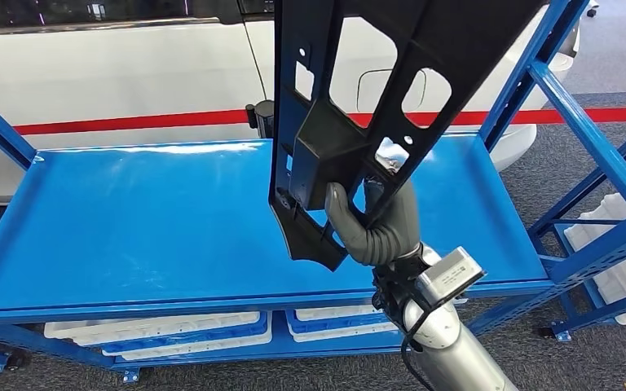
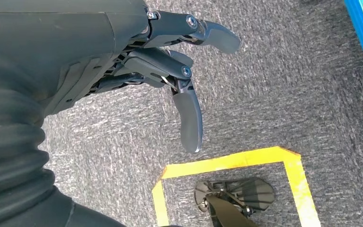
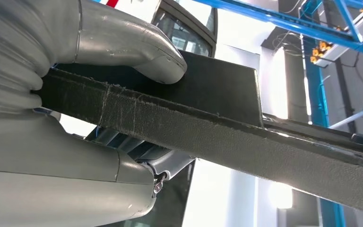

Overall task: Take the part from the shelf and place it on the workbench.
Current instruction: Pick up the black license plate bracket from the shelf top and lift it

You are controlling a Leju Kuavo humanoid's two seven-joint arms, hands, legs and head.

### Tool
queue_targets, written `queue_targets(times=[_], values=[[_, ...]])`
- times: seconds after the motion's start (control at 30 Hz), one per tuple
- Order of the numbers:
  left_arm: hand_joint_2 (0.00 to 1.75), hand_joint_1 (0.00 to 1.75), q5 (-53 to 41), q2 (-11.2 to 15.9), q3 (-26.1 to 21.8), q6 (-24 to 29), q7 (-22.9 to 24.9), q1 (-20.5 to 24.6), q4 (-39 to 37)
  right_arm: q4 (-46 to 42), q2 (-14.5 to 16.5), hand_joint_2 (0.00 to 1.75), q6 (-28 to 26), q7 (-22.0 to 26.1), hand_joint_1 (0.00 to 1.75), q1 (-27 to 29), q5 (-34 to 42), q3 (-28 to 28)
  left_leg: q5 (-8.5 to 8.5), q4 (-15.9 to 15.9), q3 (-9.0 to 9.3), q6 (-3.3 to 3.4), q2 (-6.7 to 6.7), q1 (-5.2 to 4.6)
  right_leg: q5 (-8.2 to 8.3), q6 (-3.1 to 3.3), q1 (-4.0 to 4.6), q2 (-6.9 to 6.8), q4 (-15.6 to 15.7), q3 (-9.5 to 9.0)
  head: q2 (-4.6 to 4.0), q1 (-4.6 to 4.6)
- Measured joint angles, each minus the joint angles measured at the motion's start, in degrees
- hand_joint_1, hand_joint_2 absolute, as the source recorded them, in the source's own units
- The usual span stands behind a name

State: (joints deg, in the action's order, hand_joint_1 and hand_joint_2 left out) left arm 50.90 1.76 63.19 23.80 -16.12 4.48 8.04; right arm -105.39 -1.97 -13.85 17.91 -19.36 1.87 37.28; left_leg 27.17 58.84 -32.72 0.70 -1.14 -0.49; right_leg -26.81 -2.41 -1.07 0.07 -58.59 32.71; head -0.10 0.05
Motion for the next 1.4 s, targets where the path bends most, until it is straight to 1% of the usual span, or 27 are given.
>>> queue_targets(times=[0.13, 0.27, 0.37, 0.43, 0.47, 0.5, 0.57, 0.6, 0.63, 0.67, 0.73, 0.77, 0.8, 0.83, 0.87, 0.93, 0.97, 1.0, 1.07, 1.1, 1.13, 1.17, 1.23, 1.27, 1.3, 1.33, 1.4], values=[[1.75, 0.00, 0.1, 0.2, 0.0, -0.6, 0.2, 0.1, 0.0, 0.8, 0.1, 1.75, -0.4, -0.8, 1.75, -0.4, 0.3, 0.0, 0.02, 0.1, 0.00, 0.03, -0.04, -0.17, 0.01, -0.02, -0.17, -0.01, 0.0, -0.01, 0.01, 0.01], [1.75, 0.00, 0.3, 0.2, 0.0, -0.5, 0.7, -0.1, 0.0, 0.8, 0.0, 1.75, -2.7, -0.2, 1.75, 0.7, -0.9, -0.2, 0.11, 0.2, -0.11, 0.24, -0.03, -0.44, 0.07, -0.14, -0.41, -0.01, 0.0, 0.03, -0.01, -0.01], [1.75, 0.00, 0.7, 0.2, 0.0, -0.5, 0.0, -0.1, 0.0, 0.8, -0.1, 1.75, -3.0, -0.1, 1.75, 0.8, -2.1, -0.2, 0.03, 0.1, -0.15, 0.71, -0.02, -0.56, 0.24, -0.46, -0.55, 0.00, 0.2, 0.01, 0.01, -0.02], [1.75, 0.00, 0.8, 0.1, 0.0, -0.5, 0.1, -0.1, 0.0, 0.7, -0.3, 1.75, -2.7, -0.1, 1.75, 0.7, -2.6, -0.1, -0.45, -0.4, 0.02, 1.22, 0.13, -0.11, -0.15, -0.66, -0.48, -0.01, -0.4, 0.50, 0.00, 0.03], [1.75, 0.00, 0.8, 0.1, 0.0, -0.5, 0.2, -0.1, 0.0, 0.7, -0.4, 1.75, -2.6, -0.1, 1.75, 0.6, -2.7, 0.0, -0.70, -0.7, 0.08, 1.45, 0.21, 0.20, -0.96, -0.60, -0.38, -0.01, -2.0, 1.37, 0.00, 0.12], [1.75, 0.00, 0.9, 0.0, 0.0, -0.6, 0.2, 0.0, 0.0, 0.7, -0.6, 1.75, -2.6, -0.1, 1.75, 0.6, -2.8, 0.0, -0.84, -0.9, 0.09, 1.56, 0.28, 0.45, -2.26, -0.43, -0.36, -0.01, -4.8, 2.85, 0.00, 0.20], [1.75, 0.00, 0.9, 0.0, 0.0, -0.6, 0.1, -0.1, 0.0, 0.7, -0.8, 1.75, -2.7, -0.1, 1.75, 0.8, -3.0, 0.0, -0.89, -0.9, -0.06, 1.63, 0.31, 0.64, -4.90, -0.25, -0.34, -0.01, -12.4, 6.64, 0.01, 0.32], [1.75, 0.00, 0.9, 0.0, 0.0, -0.7, 0.0, -0.1, 0.0, 0.7, -1.0, 1.75, -2.7, -0.1, 1.75, 1.0, -3.0, 0.0, -0.89, -0.9, -0.10, 1.62, 0.31, 0.70, -5.49, -0.43, -0.40, -0.01, -14.9, 8.02, 0.01, 0.31], [1.75, 0.00, 0.9, 0.0, 0.0, -0.7, -0.1, -0.1, 0.0, 0.7, -1.1, 1.75, -2.7, -0.1, 1.75, 1.2, -3.1, 0.0, -0.88, -0.9, -0.11, 1.56, 0.29, 0.80, -5.23, -0.83, -0.49, -0.01, -15.5, 8.44, 0.01, 0.33], [1.75, 0.00, 0.9, 0.0, 0.0, -0.8, -0.1, -0.1, 0.0, 0.7, -1.2, 1.75, -2.8, 0.0, 1.75, 1.3, -3.1, 0.0, -0.87, -0.8, -0.08, 1.45, 0.27, 0.93, -4.18, -1.40, -0.60, -0.02, -13.7, 7.74, 0.00, 0.32], [1.75, 0.00, 0.9, -0.1, 0.0, -0.8, -0.1, -0.1, 0.0, 0.7, -1.3, 1.75, -2.8, 0.3, 1.75, 1.4, -3.2, 0.0, -0.74, -0.8, -0.01, 0.89, 0.21, 1.08, -1.05, -2.50, -0.88, -0.08, -6.0, 4.20, -0.01, 0.36], [1.75, 0.00, 0.9, -0.1, 0.0, -0.8, -0.1, -0.1, 0.0, 0.6, -1.3, 1.75, -2.9, 0.5, 1.75, 1.4, -3.3, 0.0, -0.67, -0.7, -0.03, 0.47, 0.18, 1.05, 0.16, -2.56, -0.89, 0.01, -2.7, 2.55, 0.00, 0.34], [1.75, 0.00, 0.9, -0.1, 0.0, -0.8, -0.1, -0.1, 0.0, 0.6, -1.3, 1.75, -3.0, 0.9, 1.75, 1.5, -3.4, 0.0, -0.65, -0.6, -0.10, 0.04, 0.15, 0.97, 0.86, -2.26, -0.85, 0.10, -0.6, 1.53, 0.00, 0.31], [1.75, 0.00, 0.9, -0.1, 0.0, -0.8, -0.1, -0.1, 0.0, 0.5, -1.3, 1.75, -3.1, 1.2, 1.75, 1.6, -3.5, 0.0, -0.68, -0.6, -0.19, -0.35, 0.13, 0.91, 1.05, -1.72, -0.71, 0.21, 0.1, 1.22, 0.01, 0.25], [1.75, 0.00, 0.9, -0.1, 0.0, -0.8, -0.1, -0.1, 0.0, 0.4, -1.3, 1.75, -3.1, 1.4, 1.75, 1.7, -3.5, 0.0, -0.77, -0.7, -0.23, -0.66, 0.12, 1.00, 1.19, -1.14, -0.54, 0.34, 0.1, 1.23, 0.01, 0.19], [1.75, 0.00, 0.9, -0.1, 0.1, -0.8, -0.1, -0.1, 0.0, 0.2, -1.3, 1.75, -3.1, 1.9, 1.75, 1.8, -3.6, 0.0, -0.54, 0.3, -0.75, -1.14, 0.41, 1.16, 1.34, -0.25, -0.68, 0.32, 0.2, 1.23, 0.01, 0.11], [1.75, 0.00, 0.9, -0.1, 0.1, -0.9, -0.1, -0.1, 0.0, 0.0, -1.3, 1.75, -3.0, 2.2, 1.75, 1.8, -3.6, 0.0, 0.39, 2.0, -1.69, -1.33, 0.62, 1.21, 1.40, 0.26, -0.80, 0.24, 0.3, 1.12, 0.00, -0.04], [1.75, 0.00, 0.8, -0.1, 0.1, -0.9, -0.1, -0.1, 0.0, -0.1, -1.3, 1.75, -2.9, 2.5, 1.75, 1.8, -3.6, 0.0, 1.87, 4.8, -3.19, -1.46, 0.82, 1.23, 1.41, 0.69, -0.90, 0.17, 0.4, 1.00, 0.00, -0.22], [1.75, 0.00, 0.8, -0.1, 0.1, -0.9, -0.1, -0.1, 0.0, -0.2, -1.2, 1.75, -2.7, 2.8, 1.75, 1.8, -3.6, 0.0, 5.47, 12.1, -7.06, -1.65, 0.95, 1.28, 1.35, 1.20, -0.67, 0.05, 0.3, 0.90, 0.01, -0.55], [1.75, 0.00, 0.8, -0.1, 0.1, -0.9, -0.1, -0.1, 0.0, -0.2, -1.2, 1.75, -2.6, 2.9, 1.75, 1.8, -3.6, 0.0, 6.41, 14.8, -8.48, -1.70, 0.94, 1.29, 1.33, 1.23, -0.55, 0.05, 0.3, 0.89, 0.01, -0.58], [1.75, 0.00, 0.8, -0.1, 0.1, -0.9, -0.1, -0.1, 0.0, -0.2, -1.2, 1.75, -2.6, 3.0, 1.75, 1.8, -3.6, 0.0, 6.26, 15.9, -8.99, -1.71, 0.95, 1.32, 1.32, 1.24, -0.46, 0.06, 0.3, 0.87, 0.01, -0.60], [1.75, 0.00, 0.8, -0.1, 0.2, -0.9, -0.1, -0.1, 0.0, -0.2, -1.2, 1.75, -2.5, 3.0, 1.75, 1.8, -3.6, 0.0, 5.06, 14.7, -8.36, -1.71, 0.95, 1.38, 1.32, 1.24, -0.43, 0.08, 0.3, 0.82, 0.01, -0.61], [1.75, 0.00, 0.8, -0.1, 0.2, -0.9, -0.1, -0.1, 0.0, -0.2, -1.2, 1.75, -2.5, 3.1, 1.75, 1.8, -3.6, 0.0, 1.33, 7.7, -4.54, -1.86, 0.95, 1.72, 1.27, 1.15, -0.46, 0.10, 0.2, 0.67, 0.01, -0.62], [1.75, 0.00, 0.7, -0.2, 0.2, -0.9, -0.1, 0.0, 0.0, -0.3, -1.2, 1.75, -2.3, 3.1, 1.75, 1.8, -3.5, -0.1, 0.09, 4.2, -2.74, -1.93, 0.83, 1.80, 1.22, 1.02, -0.29, 0.10, 0.1, 0.73, 0.00, -0.65], [1.75, 0.00, 0.7, -0.2, 0.2, -0.9, -0.1, 0.1, 0.0, -0.3, -1.2, 1.75, -2.2, 3.2, 1.75, 1.7, -3.5, -0.1, -0.60, 1.9, -1.63, -1.90, 0.71, 1.82, 1.23, 0.81, -0.14, 0.10, 0.0, 0.86, -0.01, -0.63], [1.75, 0.00, 0.7, -0.3, 0.2, -1.0, -0.1, 0.1, 0.0, -0.4, -1.2, 1.75, -2.0, 3.3, 1.75, 1.7, -3.5, -0.1, -0.70, 0.9, -1.32, -1.78, 0.57, 1.72, 1.29, 0.54, 0.01, 0.09, 0.0, 1.03, 0.00, -0.62], [1.75, 0.00, 0.7, -0.4, 0.3, -1.0, -0.1, 0.2, 0.0, -0.5, -1.1, 1.75, -1.7, 3.5, 1.75, 1.6, -3.5, -0.1, -1.06, 0.8, -1.66, -1.04, 0.39, 1.38, 1.60, -0.08, -0.07, 0.10, 0.2, 1.25, 0.00, -0.57]])
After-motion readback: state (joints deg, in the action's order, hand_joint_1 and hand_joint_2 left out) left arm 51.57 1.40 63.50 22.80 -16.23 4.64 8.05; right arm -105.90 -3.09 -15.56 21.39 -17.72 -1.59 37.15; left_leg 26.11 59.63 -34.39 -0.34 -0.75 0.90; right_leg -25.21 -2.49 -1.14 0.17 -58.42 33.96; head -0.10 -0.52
